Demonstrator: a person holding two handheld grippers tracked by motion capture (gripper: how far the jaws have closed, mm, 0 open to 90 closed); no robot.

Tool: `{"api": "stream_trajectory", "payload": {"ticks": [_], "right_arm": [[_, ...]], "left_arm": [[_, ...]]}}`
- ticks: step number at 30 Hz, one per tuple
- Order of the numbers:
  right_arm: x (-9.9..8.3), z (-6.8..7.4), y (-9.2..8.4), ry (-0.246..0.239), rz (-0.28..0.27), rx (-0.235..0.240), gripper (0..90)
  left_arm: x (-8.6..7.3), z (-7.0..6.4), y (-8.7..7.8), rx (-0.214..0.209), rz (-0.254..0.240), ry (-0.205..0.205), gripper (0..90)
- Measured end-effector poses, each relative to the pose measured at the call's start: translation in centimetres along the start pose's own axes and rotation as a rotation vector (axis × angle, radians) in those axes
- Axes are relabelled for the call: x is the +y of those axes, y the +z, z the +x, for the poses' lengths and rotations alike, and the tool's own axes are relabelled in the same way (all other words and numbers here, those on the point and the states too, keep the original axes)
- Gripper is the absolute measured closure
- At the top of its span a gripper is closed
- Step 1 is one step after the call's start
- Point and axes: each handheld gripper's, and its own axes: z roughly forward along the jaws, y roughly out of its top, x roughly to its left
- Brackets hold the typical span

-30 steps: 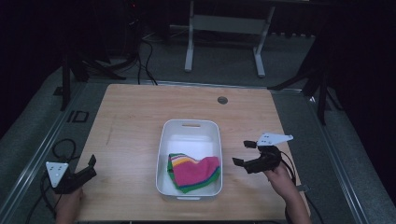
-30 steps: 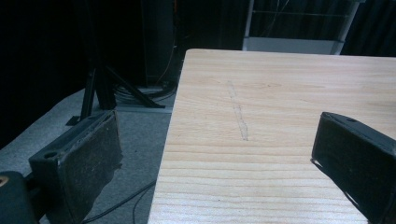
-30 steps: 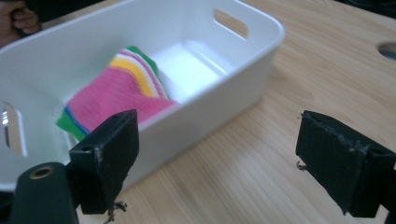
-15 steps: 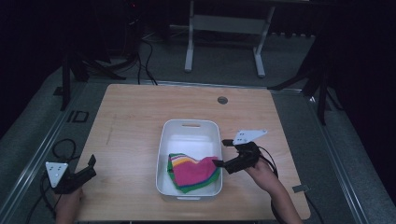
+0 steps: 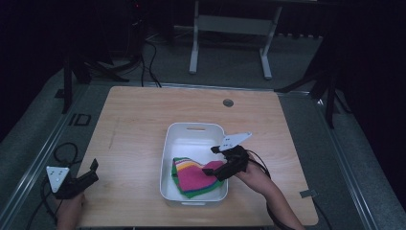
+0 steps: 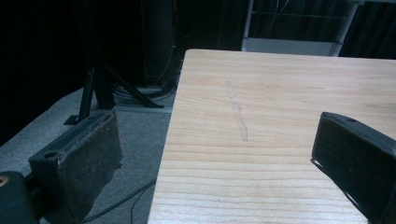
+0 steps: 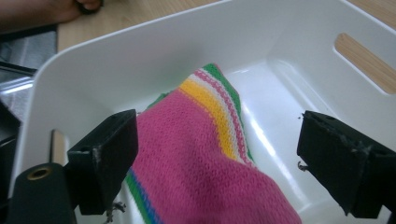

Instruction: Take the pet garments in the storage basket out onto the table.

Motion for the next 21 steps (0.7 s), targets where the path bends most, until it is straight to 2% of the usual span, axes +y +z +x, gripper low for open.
{"api": "stream_trajectory", "payload": {"ticks": [3,4,7,8,16,21], "right_arm": [[0.3,0.2,1.0,-0.011,0.029,0.017,12.4],[0.4,0.3,1.7,-0.026,0.066,0.006,12.4],[0.6,0.5,2.6,-0.042,0.109,0.009,12.3],[0.6,0.5,2.6,-0.042,0.109,0.009,12.3],[0.7,0.9,4.5,-0.087,0.213,0.020,13.4],[0.7,1.0,5.4,-0.093,0.289,0.053,17.2]], "left_arm": [[0.0,0.0,0.0,0.000,0.001,-0.001,2.2],[0.0,0.0,0.0,-0.001,0.002,-0.002,2.2],[0.0,0.0,0.0,-0.001,0.001,-0.002,2.2],[0.0,0.0,0.0,-0.001,0.001,-0.002,2.2],[0.0,0.1,0.0,-0.003,0.001,-0.005,2.2],[0.0,0.1,0.0,-0.004,0.002,-0.006,2.2]]}}
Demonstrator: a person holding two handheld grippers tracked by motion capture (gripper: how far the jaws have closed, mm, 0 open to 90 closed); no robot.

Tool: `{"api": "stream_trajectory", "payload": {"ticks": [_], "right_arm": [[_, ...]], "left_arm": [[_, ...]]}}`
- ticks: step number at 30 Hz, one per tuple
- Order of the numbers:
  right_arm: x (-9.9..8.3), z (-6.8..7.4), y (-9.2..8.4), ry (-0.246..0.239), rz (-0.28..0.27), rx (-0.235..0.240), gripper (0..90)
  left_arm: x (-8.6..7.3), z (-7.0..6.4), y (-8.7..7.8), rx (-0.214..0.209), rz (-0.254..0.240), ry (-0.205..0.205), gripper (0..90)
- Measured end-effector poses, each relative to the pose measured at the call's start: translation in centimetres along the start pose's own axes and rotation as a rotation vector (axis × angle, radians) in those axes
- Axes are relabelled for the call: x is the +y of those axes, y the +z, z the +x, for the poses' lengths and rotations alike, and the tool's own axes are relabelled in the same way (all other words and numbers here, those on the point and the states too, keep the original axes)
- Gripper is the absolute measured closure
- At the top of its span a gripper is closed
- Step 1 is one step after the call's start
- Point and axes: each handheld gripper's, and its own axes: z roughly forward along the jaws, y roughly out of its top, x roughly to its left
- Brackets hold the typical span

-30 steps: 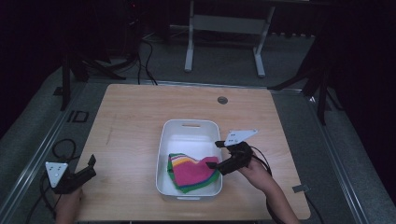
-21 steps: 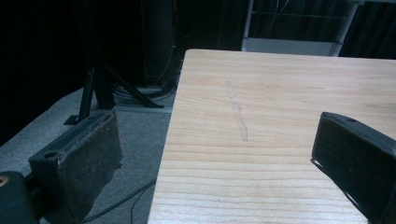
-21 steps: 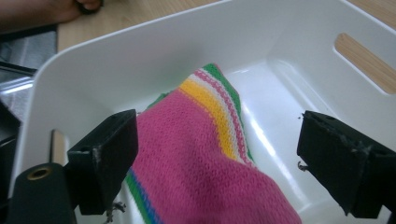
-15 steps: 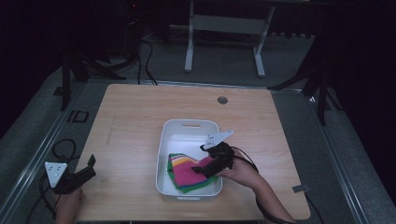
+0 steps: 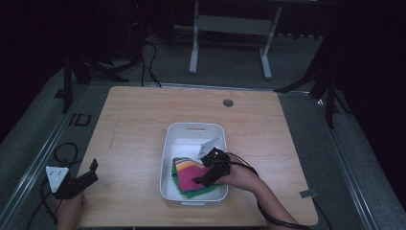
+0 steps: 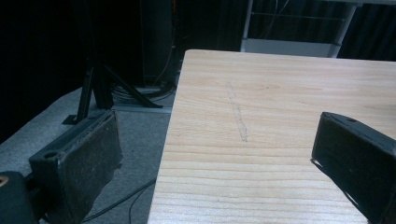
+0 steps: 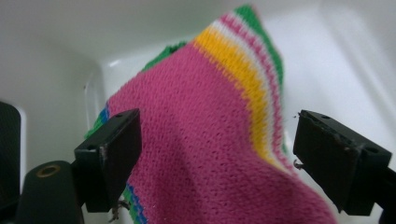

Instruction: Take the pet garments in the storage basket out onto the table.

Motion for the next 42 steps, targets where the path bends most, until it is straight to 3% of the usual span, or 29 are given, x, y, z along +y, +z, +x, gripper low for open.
{"api": "stream_trajectory", "payload": {"ticks": [3,4,8,10,12,13,14,15,22,32,42], "right_arm": [[0.1,0.1,0.8,-0.006,0.061,0.027,20.9],[0.2,0.3,1.2,-0.020,0.097,0.019,27.2],[0.3,0.7,1.4,-0.044,0.147,0.003,37.5],[0.3,0.9,1.7,-0.064,0.191,-0.012,50.5],[0.3,0.9,1.7,-0.063,0.207,-0.004,53.2],[0.4,0.9,1.8,-0.058,0.215,-0.006,70.9],[0.4,0.9,1.8,-0.058,0.215,-0.006,70.9],[0.4,0.9,1.8,-0.052,0.214,-0.004,78.2],[0.4,1.0,0.3,-0.034,0.139,-0.007,83.8],[1.4,1.3,-4.2,-0.059,-0.036,-0.076,84.4],[2.4,1.5,-7.2,-0.067,-0.147,-0.111,84.6]], "left_arm": [[0.0,0.0,0.0,0.000,0.000,-0.001,2.2],[0.0,0.0,0.0,0.000,-0.001,-0.001,2.2],[0.0,0.0,0.0,0.001,0.001,0.001,2.2],[0.0,0.0,0.0,0.002,0.003,0.003,2.2],[0.0,0.0,0.0,0.002,0.003,0.002,2.2],[0.0,0.0,0.0,0.002,0.003,0.002,2.2],[0.0,0.0,0.0,0.002,0.003,0.002,2.2],[0.0,0.0,0.0,0.003,0.003,0.002,2.2],[0.0,0.0,0.0,0.003,0.003,0.000,2.2],[0.0,-0.1,0.0,0.006,0.003,0.004,2.2],[0.0,-0.1,0.1,0.006,0.003,0.003,2.2]]}}
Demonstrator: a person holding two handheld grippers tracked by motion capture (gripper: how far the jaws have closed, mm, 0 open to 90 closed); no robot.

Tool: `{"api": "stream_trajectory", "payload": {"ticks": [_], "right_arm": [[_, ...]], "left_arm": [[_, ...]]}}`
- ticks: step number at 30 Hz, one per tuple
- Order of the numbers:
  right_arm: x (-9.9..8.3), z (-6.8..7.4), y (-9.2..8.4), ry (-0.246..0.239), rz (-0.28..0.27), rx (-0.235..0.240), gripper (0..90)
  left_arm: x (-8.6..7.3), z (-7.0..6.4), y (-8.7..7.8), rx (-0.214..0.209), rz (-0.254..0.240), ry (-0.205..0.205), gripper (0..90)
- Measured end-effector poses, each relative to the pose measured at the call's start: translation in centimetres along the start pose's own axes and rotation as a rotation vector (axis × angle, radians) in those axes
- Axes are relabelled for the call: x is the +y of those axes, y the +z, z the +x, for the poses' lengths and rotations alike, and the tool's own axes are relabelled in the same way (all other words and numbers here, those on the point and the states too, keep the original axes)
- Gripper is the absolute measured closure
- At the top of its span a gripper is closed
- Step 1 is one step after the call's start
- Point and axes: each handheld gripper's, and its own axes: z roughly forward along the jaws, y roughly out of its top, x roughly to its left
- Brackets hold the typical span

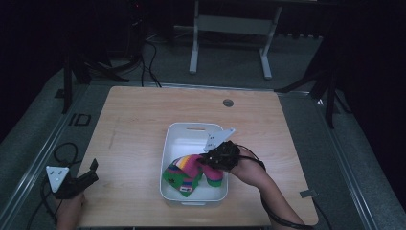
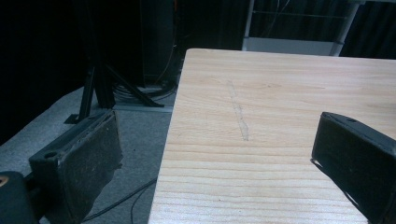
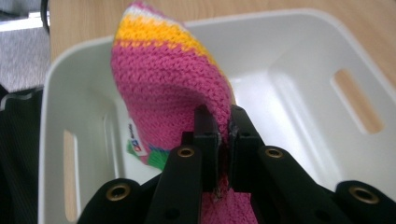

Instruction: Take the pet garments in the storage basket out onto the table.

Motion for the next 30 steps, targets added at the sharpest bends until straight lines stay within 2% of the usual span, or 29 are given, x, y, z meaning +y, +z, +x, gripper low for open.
{"api": "stream_trajectory", "payload": {"ticks": [6,14,18,23,27,30], "right_arm": [[1.1,-0.4,-1.9,0.008,-0.065,-0.039,84.6],[2.9,-0.9,-5.6,0.016,-0.188,-0.091,84.7],[3.7,-1.1,-7.2,0.020,-0.233,-0.113,84.6],[3.8,-1.3,-8.5,0.035,-0.269,-0.149,84.6],[3.2,-1.7,-9.6,0.055,-0.285,-0.165,84.6],[2.6,-2.1,-10.6,0.075,-0.302,-0.194,84.6]], "left_arm": [[0.0,0.0,0.0,0.000,0.000,-0.002,2.2],[0.0,0.0,0.0,-0.001,0.000,-0.003,2.2],[0.0,0.0,0.0,-0.001,0.001,-0.003,2.2],[0.0,0.1,0.0,-0.002,0.002,-0.003,2.2],[0.0,0.0,0.0,-0.002,0.001,-0.003,2.2],[0.0,0.0,0.0,-0.001,0.001,-0.001,2.2]]}}
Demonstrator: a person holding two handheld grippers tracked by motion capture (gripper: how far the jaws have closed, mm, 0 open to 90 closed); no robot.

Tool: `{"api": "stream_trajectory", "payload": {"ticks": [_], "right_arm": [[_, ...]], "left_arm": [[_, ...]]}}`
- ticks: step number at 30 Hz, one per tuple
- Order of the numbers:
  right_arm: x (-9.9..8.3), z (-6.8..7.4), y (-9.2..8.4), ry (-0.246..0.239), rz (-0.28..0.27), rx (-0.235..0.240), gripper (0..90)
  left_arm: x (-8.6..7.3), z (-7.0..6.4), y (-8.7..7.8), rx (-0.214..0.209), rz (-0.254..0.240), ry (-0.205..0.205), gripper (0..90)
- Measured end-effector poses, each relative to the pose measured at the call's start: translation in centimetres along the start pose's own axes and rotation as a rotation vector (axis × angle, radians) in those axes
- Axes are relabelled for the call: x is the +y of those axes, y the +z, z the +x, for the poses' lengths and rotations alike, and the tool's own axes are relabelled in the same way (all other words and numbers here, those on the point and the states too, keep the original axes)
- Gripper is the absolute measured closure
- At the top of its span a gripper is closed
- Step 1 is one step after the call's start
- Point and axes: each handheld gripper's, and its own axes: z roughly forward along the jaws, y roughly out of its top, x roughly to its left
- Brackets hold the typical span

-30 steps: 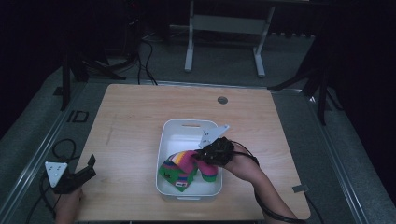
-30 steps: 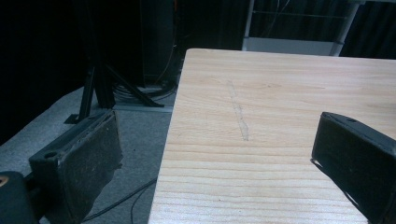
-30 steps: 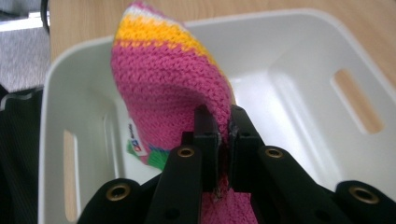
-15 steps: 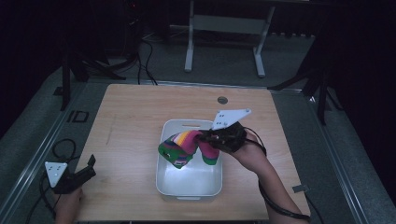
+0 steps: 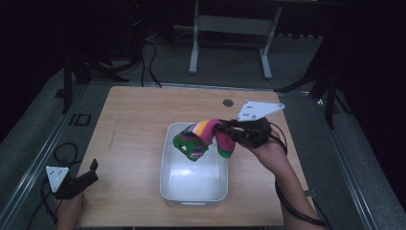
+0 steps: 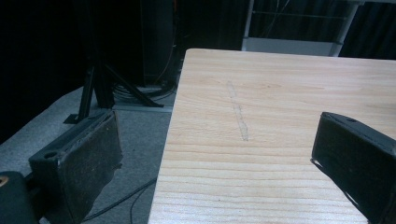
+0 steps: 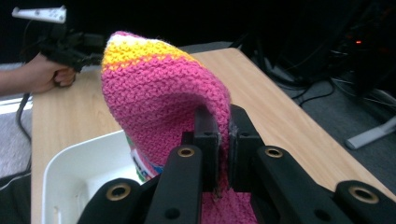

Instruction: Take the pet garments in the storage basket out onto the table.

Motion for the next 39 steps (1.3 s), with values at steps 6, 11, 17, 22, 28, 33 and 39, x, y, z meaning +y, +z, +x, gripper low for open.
{"api": "stream_trajectory", "payload": {"ticks": [6,11,17,22,28,33,39], "right_arm": [[-0.8,-1.3,-2.4,0.036,-0.026,-0.054,84.6],[-2.0,-2.4,-4.4,0.065,-0.036,-0.107,84.6],[-3.5,-3.5,-6.9,0.099,-0.033,-0.165,84.5],[-5.2,-4.4,-8.8,0.134,-0.038,-0.206,84.5],[-6.9,-5.0,-10.4,0.169,-0.029,-0.245,84.4],[-8.5,-5.3,-10.3,0.184,-0.001,-0.267,84.5],[-11.4,-5.7,-9.4,0.249,0.012,-0.261,84.4]], "left_arm": [[0.0,-0.1,0.0,0.000,0.000,0.004,2.2],[0.0,-0.1,0.0,0.001,0.000,0.004,2.2],[0.0,-0.1,0.0,0.002,-0.001,0.007,2.2],[0.0,-0.1,0.0,0.003,0.000,0.009,2.2],[0.0,-0.1,0.0,0.004,0.002,0.011,2.2],[0.0,-0.1,0.0,0.004,0.002,0.011,2.2],[0.0,-0.1,0.0,0.004,0.001,0.009,2.2]]}}
